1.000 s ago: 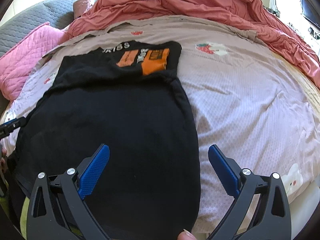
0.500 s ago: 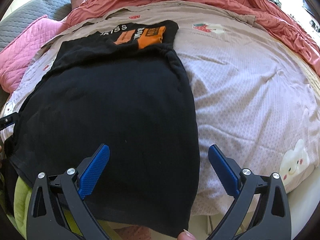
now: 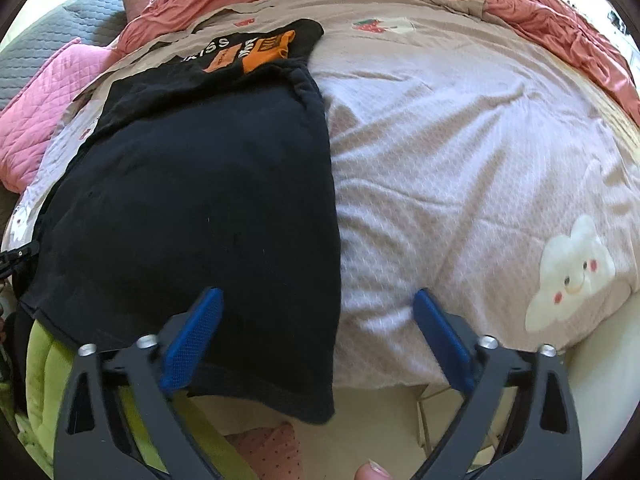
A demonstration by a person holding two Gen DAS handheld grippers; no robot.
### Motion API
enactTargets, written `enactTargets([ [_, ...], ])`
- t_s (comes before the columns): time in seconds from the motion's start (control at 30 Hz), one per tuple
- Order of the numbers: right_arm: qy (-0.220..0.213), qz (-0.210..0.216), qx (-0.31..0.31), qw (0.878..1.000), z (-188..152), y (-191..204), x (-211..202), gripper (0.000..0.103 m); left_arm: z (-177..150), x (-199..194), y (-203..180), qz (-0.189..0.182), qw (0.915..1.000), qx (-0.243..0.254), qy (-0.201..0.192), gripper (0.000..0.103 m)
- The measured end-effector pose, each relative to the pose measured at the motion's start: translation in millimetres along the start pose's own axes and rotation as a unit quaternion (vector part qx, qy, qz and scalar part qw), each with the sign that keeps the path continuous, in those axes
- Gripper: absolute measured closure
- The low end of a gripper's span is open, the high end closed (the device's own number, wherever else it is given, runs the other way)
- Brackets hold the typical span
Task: Fold small clothes
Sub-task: 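Close the left tool on the hem while the right tool grasps the hem beside it, then lift the hem with both tools and fold it over toward the collar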
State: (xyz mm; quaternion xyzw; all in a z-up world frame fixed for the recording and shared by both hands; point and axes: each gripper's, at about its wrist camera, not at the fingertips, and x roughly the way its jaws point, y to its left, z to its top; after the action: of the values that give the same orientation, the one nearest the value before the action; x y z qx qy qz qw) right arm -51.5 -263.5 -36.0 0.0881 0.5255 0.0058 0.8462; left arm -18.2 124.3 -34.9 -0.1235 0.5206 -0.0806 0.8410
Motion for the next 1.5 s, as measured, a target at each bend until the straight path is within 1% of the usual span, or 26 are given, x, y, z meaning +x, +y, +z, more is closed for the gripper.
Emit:
enactTargets([
  [0.03, 0.002, 0.006, 0.002, 1.000, -1.1, -0.3, 0.0, 0.037, 0.2, -1.2, -1.7, -0.005, 1.0000, 0.002, -0.001, 0.071],
  [0.1, 0.009, 0.022, 0.009, 1.000, -4.7, -1.1, -1.3, 0.059, 0.1, -3.2, -5.1, -0.009, 0.9999, 0.007, -0.002, 0.071],
  [0.2, 0.009, 0.034, 0.004, 0.999, -8.4, 2.0, -3.6, 0.072, -0.6, -2.8, -3.3, -0.015, 0.9999, 0.000, 0.000, 0.071],
  [0.27, 0.011, 0.036, 0.001, 0.999, -10.1, 2.5, -2.0, 0.073, -1.3, 0.1, 3.4, -0.016, 0.9997, -0.015, 0.006, 0.071],
  [0.33, 0.015, 0.044, 0.010, 0.999, -11.8, -0.6, 1.4, 0.072, -2.5, 1.3, 7.2, -0.019, 0.9995, -0.023, 0.009, 0.068],
  [0.57, 0.013, 0.064, 0.028, 0.997, -12.0, -5.9, 6.8, 0.067, -5.0, 6.1, 9.2, -0.029, 0.9989, -0.031, 0.019, 0.062],
  [0.63, 0.011, 0.073, 0.033, 0.997, -11.0, -7.5, 7.0, 0.065, -5.2, 5.6, 9.4, -0.035, 0.9986, -0.034, 0.019, 0.058],
  [0.67, 0.011, 0.077, 0.036, 0.996, -11.1, -8.4, 6.7, 0.063, -5.1, 5.3, 9.1, -0.038, 0.9985, -0.035, 0.020, 0.058],
  [0.73, 0.011, 0.077, 0.034, 0.996, -10.3, -7.4, 6.6, 0.063, -5.6, 4.9, 7.6, -0.046, 0.9981, -0.036, 0.022, 0.058],
  [0.77, 0.010, 0.076, 0.031, 0.997, -9.7, -6.7, 6.3, 0.066, -5.9, 4.6, 6.1, -0.051, 0.9978, -0.035, 0.023, 0.059],
  [0.8, 0.009, 0.079, 0.028, 0.996, -9.8, -6.0, 4.4, 0.073, -6.3, 4.7, 4.1, -0.054, 0.9977, -0.032, 0.024, 0.066],
  [0.83, 0.008, 0.079, 0.025, 0.996, -9.7, -5.6, 2.7, 0.076, -6.6, 4.3, 1.6, -0.056, 0.9978, -0.028, 0.024, 0.075],
  [0.9, 0.003, 0.081, 0.026, 0.996, -9.8, -6.3, -0.8, 0.084, -6.2, 4.1, -1.0, -0.048, 0.9983, -0.023, 0.021, 0.079],
  [0.93, 0.001, 0.083, 0.028, 0.996, -9.6, -7.1, -2.3, 0.086, -5.9, 3.1, -1.0, -0.044, 0.9985, -0.026, 0.018, 0.081],
  [1.0, -0.002, 0.085, 0.030, 0.996, -9.0, -7.6, -4.5, 0.087, -5.0, 0.9, -2.9, -0.043, 0.9988, -0.022, 0.011, 0.081],
  [1.13, -0.004, 0.087, 0.026, 0.996, -9.2, -6.2, -5.2, 0.087, -3.9, -1.8, -7.4, -0.052, 0.9985, -0.016, 0.005, 0.081],
  [1.23, -0.003, 0.092, 0.027, 0.995, -11.2, -7.0, -5.2, 0.087, -4.2, 5.1, -7.2, -0.048, 0.9986, -0.016, 0.014, 0.080],
  [1.27, 0.002, 0.097, 0.024, 0.995, -13.3, -6.9, -3.7, 0.084, -4.5, 7.4, -6.0, -0.047, 0.9986, -0.019, 0.018, 0.080],
  [1.33, 0.013, 0.094, 0.025, 0.995, -17.1, -6.7, 0.9, 0.084, -5.3, 12.6, -3.6, -0.050, 0.9982, -0.025, 0.024, 0.080],
  [1.43, 0.013, 0.098, 0.031, 0.995, -20.0, -6.2, 1.9, 0.084, -6.0, 15.2, -5.2, -0.047, 0.9983, -0.023, 0.025, 0.080],
  [1.47, 0.013, 0.096, 0.024, 0.995, -19.2, -3.6, 0.4, 0.088, -6.1, 14.8, -6.1, -0.046, 0.9984, -0.020, 0.025, 0.081],
  [1.5, 0.012, 0.096, 0.014, 0.995, -18.0, -0.2, -2.8, 0.093, -6.3, 13.6, -7.2, -0.045, 0.9986, -0.017, 0.023, 0.088],
])
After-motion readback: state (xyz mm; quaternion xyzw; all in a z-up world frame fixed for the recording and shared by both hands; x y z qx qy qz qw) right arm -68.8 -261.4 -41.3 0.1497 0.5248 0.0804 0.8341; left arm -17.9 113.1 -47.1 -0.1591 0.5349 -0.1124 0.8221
